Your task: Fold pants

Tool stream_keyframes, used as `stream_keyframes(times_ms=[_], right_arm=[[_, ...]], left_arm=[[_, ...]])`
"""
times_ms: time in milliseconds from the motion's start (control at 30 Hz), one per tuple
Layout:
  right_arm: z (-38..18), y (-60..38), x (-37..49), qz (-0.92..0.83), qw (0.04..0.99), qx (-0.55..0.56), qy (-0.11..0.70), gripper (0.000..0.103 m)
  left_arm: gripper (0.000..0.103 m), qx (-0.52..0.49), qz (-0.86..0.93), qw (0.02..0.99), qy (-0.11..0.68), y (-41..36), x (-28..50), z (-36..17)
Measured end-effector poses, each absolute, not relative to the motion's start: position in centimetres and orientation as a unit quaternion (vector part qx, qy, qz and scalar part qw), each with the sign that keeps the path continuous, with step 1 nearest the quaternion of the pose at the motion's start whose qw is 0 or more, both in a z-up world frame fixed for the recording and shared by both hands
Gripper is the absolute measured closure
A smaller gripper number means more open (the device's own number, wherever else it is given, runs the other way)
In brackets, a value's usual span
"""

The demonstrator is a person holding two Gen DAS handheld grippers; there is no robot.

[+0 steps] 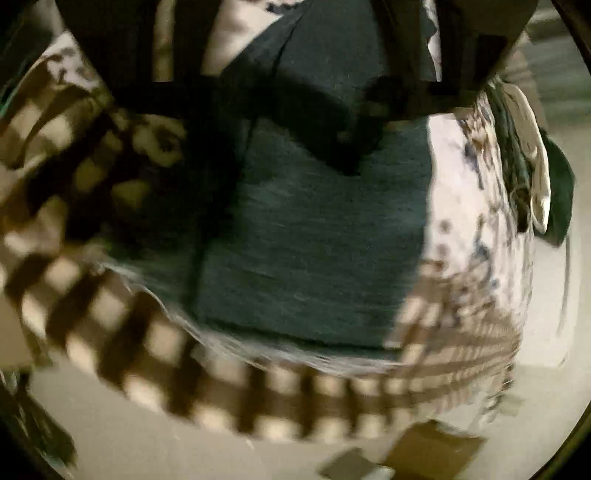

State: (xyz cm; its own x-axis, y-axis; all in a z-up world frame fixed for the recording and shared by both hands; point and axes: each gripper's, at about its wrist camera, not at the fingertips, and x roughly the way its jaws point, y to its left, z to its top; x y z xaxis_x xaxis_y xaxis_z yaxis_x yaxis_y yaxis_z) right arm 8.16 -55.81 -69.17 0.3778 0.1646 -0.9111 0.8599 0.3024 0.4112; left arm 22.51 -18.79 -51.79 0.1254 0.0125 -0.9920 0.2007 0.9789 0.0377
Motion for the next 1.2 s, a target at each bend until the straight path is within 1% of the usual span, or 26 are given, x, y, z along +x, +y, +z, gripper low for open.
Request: stream_keyframes(times_ms=[33, 67, 100, 167, 300, 400, 433, 500, 567, 600, 667, 700, 733, 800, 867, 1000, 1100, 1200], right_arm=[[-68.9, -55.5, 8.3, -0.273, 0.647, 0.512, 0.495, 0.074], [-68.5, -55.2, 8.3, -0.274, 0.652, 0.507, 0.493, 0.091], [-68.3, -55.1, 7.9, -0.275, 0.654, 0.509, 0.488, 0.094], [-67.4, -55.1, 6.9, -0.278, 0.657, 0.518, 0.472, 0.094], [-63.4, -55.7, 3.5, -0.307, 0.675, 0.512, 0.434, 0.095], [-63.7, -56.2, 3.2, -0.319, 0.668, 0.504, 0.445, 0.095], [-64.8, -56.3, 3.5, -0.317, 0.658, 0.501, 0.464, 0.094], [-67.9, -56.7, 4.4, -0.301, 0.62, 0.504, 0.521, 0.086], [-68.3, -56.7, 4.7, -0.288, 0.608, 0.508, 0.537, 0.081], [-67.6, -56.5, 5.1, -0.282, 0.612, 0.502, 0.542, 0.076], [-66.1, -55.2, 5.4, -0.261, 0.627, 0.486, 0.549, 0.044], [-65.2, -54.0, 5.8, -0.245, 0.637, 0.475, 0.555, 0.039], [-64.5, -53.0, 5.9, -0.23, 0.642, 0.469, 0.561, 0.037], [-64.1, -49.2, 7.1, -0.177, 0.641, 0.457, 0.591, 0.037], [-64.6, -43.6, 8.5, -0.104, 0.627, 0.448, 0.629, 0.037], [-66.2, -33.5, 9.5, -0.029, 0.593, 0.443, 0.672, 0.037], [-67.1, -26.9, 10.8, 0.002, 0.582, 0.448, 0.679, 0.037], [-67.2, -20.3, 12.1, 0.019, 0.595, 0.445, 0.67, 0.037]], left_arm=[[0.008, 0.082, -0.063, 0.747, 0.657, -18.8, 22.5, -51.9], [0.008, 0.082, -0.064, 0.746, 0.657, -18.8, 22.5, -51.9], [0.008, 0.08, -0.064, 0.745, 0.659, -18.8, 22.6, -51.9], [0.008, 0.077, -0.064, 0.744, 0.66, -18.1, 22.7, -52.1], [0.008, 0.069, -0.064, 0.742, 0.663, -17.1, 22.4, -52.3], [0.008, 0.068, -0.063, 0.74, 0.666, -16.5, 22.2, -52.6], [0.008, 0.066, -0.062, 0.739, 0.668, -16.4, 22.1, -52.8], [0.008, 0.061, -0.062, 0.736, 0.671, -15.7, 21.9, -53.1], [0.008, 0.055, -0.059, 0.741, 0.667, -15.0, 21.5, -52.7], [0.008, 0.05, -0.058, 0.743, 0.664, -14.4, 21.2, -52.4], [0.008, 0.019, -0.055, 0.748, 0.661, -12.5, 20.5, -51.5], [0.008, 0.005, -0.052, 0.751, 0.659, -11.5, 20.2, -51.0], [0.008, -0.017, -0.048, 0.753, 0.656, -9.7, 19.7, -50.2], [0.008, -0.041, -0.034, 0.753, 0.656, -6.6, 18.9, -49.2], [0.008, -0.066, -0.011, 0.753, 0.654, -1.9, 18.2, -48.2], [0.008, -0.089, 0.052, 0.76, 0.642, 9.0, 17.9, -46.7], [0.008, -0.115, 0.086, 0.759, 0.635, 17.1, 19.4, -47.1], [0.008, -0.161, 0.113, 0.758, 0.622, 25.7, 21.5, -48.4]])
